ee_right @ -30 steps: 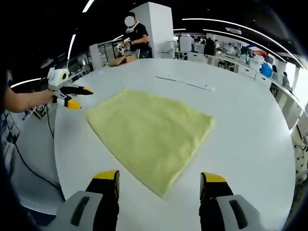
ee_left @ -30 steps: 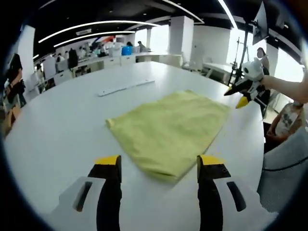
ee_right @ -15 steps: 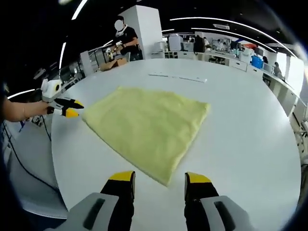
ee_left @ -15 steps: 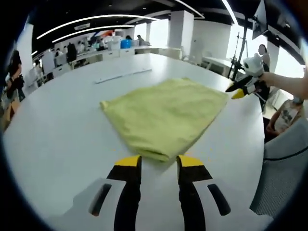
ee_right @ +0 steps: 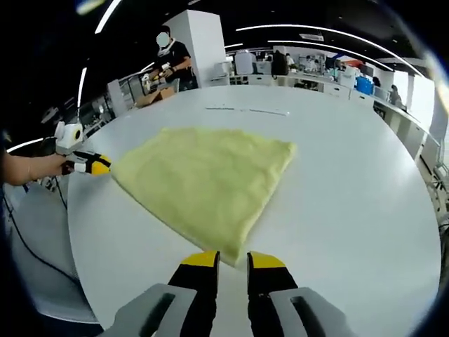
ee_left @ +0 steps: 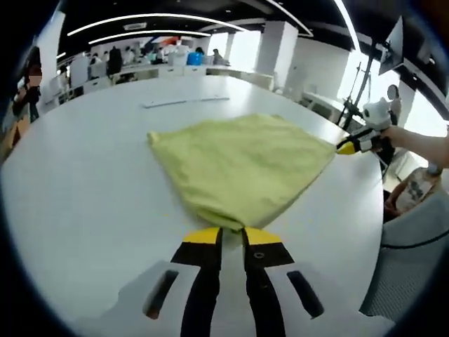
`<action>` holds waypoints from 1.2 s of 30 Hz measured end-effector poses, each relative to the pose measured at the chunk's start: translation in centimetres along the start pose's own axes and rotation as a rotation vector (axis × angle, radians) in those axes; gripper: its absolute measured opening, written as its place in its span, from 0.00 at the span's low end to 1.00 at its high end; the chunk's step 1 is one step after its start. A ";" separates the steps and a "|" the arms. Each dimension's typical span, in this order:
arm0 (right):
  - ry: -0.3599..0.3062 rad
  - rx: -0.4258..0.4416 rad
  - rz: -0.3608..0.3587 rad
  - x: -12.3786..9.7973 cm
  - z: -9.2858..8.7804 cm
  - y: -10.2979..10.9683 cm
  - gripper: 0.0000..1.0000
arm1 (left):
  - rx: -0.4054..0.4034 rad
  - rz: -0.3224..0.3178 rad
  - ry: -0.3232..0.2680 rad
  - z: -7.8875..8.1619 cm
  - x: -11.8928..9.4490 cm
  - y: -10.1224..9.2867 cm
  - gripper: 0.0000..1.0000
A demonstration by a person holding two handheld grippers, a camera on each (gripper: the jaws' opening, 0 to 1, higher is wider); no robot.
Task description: Fold the garment on the visible template until the final outline fits inside the template.
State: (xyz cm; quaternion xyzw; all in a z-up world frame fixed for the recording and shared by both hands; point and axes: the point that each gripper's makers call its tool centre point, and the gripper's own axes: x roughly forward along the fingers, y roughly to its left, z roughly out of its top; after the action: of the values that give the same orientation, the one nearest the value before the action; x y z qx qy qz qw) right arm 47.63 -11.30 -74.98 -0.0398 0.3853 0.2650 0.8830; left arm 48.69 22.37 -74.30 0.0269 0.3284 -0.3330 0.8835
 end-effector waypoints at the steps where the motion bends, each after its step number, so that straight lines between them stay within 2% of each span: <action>1: -0.002 0.007 0.003 0.0 0.0 0.0 0.09 | 0.003 -0.004 0.004 0.0 0.1 -0.1 0.07; 7: -0.009 0.043 0.001 0.5 0.0 -0.1 0.07 | -0.013 -0.010 0.015 -0.2 0.3 -0.3 0.00; 12: -0.014 0.045 0.002 0.6 0.2 0.2 0.00 | -0.009 -0.012 0.007 0.0 0.3 -0.5 0.00; 20: -0.007 0.035 0.000 0.5 0.2 0.1 0.00 | -0.021 -0.021 0.007 0.2 -0.2 -0.4 0.00; 29: 0.006 0.033 0.006 0.4 0.2 0.0 0.00 | -0.013 0.037 0.048 -0.9 -1.1 1.6 0.00; 33: 0.006 0.039 0.010 0.3 0.1 -0.1 0.00 | -0.022 0.034 0.052 -1.1 -1.2 1.6 0.00; 36: 0.014 0.037 0.008 0.2 -0.1 -0.2 0.00 | 0.014 0.048 0.077 -1.7 -1.2 1.7 0.00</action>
State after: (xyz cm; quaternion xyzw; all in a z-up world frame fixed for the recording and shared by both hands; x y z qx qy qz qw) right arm 47.78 -11.36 -75.24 -0.0237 0.3967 0.2611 0.8797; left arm 48.07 24.88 -75.22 0.0538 0.3590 -0.3129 0.8777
